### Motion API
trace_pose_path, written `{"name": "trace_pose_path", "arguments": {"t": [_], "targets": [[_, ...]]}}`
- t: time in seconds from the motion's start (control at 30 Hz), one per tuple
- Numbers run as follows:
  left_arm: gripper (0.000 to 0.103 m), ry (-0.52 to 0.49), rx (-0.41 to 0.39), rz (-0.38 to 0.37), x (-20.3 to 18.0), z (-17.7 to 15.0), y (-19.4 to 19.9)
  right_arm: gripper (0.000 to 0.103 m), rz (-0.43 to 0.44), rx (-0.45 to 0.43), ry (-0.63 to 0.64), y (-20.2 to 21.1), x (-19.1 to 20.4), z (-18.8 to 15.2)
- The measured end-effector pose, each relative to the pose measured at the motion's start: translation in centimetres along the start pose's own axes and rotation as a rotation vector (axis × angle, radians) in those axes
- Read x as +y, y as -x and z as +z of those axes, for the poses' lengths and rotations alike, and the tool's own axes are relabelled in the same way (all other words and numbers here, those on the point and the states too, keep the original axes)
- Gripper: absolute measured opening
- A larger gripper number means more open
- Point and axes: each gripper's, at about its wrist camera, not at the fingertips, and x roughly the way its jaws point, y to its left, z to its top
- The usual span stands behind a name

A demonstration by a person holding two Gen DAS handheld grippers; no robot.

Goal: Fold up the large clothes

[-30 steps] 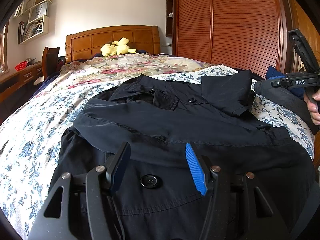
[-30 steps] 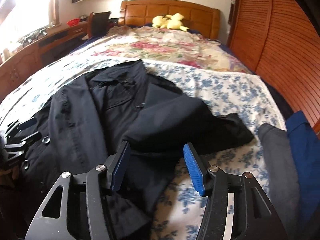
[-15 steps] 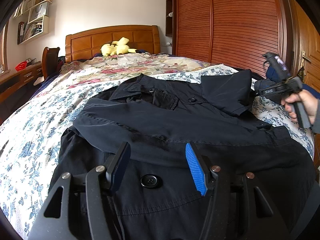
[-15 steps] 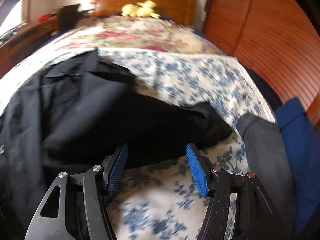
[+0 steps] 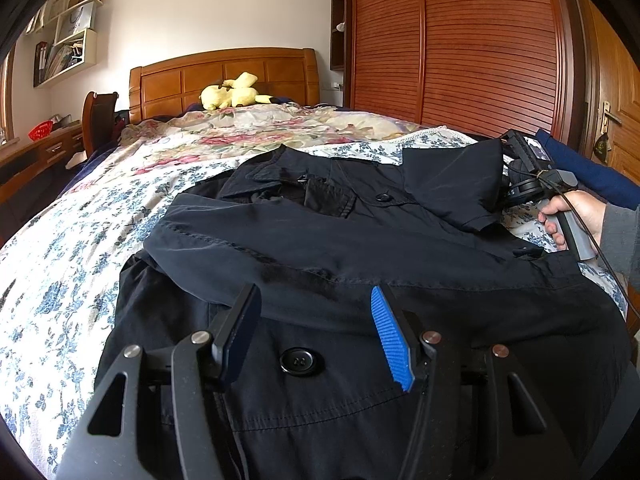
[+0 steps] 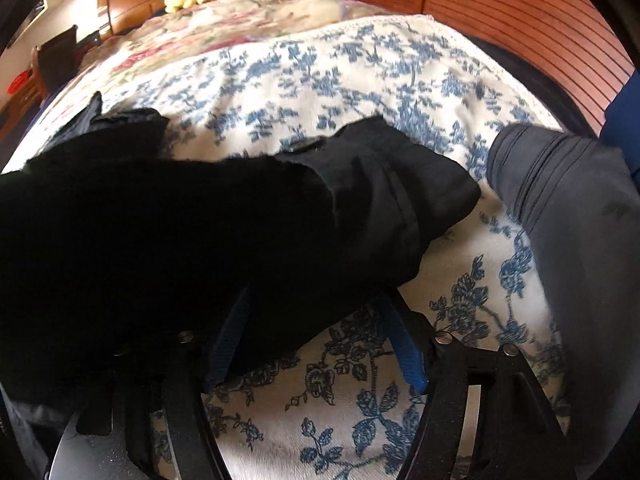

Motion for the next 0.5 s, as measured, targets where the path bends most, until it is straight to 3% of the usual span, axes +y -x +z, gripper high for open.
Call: {"name": "trace_pose_path", "arguments": {"t": [0.07,0.1,0.17,0.2,0.3,0.5], "targets": [[0.057,0.0,0.0,0.0,0.0,0.0,-0.1,0.069,-0.012,-0.012,0.012,0.1,0.4,-0.1],[0.057,-0.001,0.001,0.001,0.0,0.1,-0.2,0.064,-0.012,-0.017,0.022,0.2,0.5,-0.2],[0.057,-0.002,0.002,0.002,-0.1,0.1,-0.2,0.032,0.008,-0.031,0.055,0.4,1.0,-0.1],[0.057,-0.002,0.003,0.003,-0.1,0.1,-0.2,0.008,0.014,-0.043,0.089,0.7,1.4,-0.1],[0.057,-0.001,0.002,0.004,0.0,0.2,0.1,0.002,0.002,-0.096,0.16,2.2,2.7,-0.1],[0.057,-0.004,0.0,0.0,0.0,0.3,1.5,0.001,0.025,-0.235,0.208,7.8,4.5,0.2]]}}
